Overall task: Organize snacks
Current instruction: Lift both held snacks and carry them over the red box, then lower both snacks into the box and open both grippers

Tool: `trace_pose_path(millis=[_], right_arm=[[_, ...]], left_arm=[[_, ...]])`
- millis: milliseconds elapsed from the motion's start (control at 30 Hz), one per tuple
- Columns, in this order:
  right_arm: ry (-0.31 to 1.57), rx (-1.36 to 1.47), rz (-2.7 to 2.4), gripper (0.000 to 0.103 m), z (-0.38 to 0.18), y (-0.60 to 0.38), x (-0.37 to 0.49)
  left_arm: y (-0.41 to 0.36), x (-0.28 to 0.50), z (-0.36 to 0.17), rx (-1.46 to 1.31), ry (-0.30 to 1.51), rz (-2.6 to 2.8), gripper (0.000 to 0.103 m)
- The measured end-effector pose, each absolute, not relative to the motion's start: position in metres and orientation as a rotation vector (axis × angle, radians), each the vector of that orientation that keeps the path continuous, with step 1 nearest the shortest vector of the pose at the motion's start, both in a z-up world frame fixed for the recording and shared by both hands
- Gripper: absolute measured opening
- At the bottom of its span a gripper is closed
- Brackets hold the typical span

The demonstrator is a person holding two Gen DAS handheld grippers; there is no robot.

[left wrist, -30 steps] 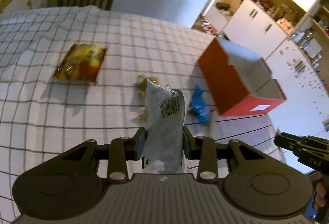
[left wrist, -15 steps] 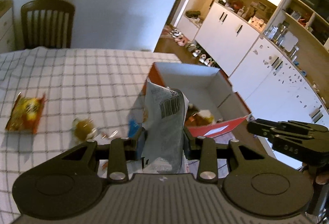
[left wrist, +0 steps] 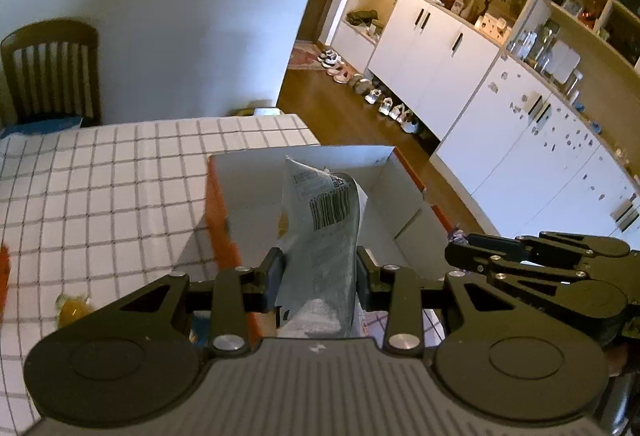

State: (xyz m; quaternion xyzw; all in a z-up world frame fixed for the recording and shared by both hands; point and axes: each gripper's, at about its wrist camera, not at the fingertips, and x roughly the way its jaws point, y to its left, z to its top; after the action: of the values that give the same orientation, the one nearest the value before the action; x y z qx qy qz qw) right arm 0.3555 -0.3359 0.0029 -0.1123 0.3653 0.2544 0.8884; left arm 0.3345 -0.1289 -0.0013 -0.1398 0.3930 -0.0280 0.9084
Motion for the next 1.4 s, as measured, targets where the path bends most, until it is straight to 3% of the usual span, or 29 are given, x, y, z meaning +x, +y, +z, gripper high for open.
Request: trace_pose_path(millis=[800,1400], right_arm=[[0.929,-0.304,0.54,0.022,-0.075,-0.346,0.443],[1.018,-0.325,0.589,0.022,-0.102,-0.335,0.457]], left_arm=[[-0.2,0.477,-0.084,-0.109,1.002,-0.032,0.036],[-0.226,0.507,-0.128,-0.079,1.111,-0.023,0.039]])
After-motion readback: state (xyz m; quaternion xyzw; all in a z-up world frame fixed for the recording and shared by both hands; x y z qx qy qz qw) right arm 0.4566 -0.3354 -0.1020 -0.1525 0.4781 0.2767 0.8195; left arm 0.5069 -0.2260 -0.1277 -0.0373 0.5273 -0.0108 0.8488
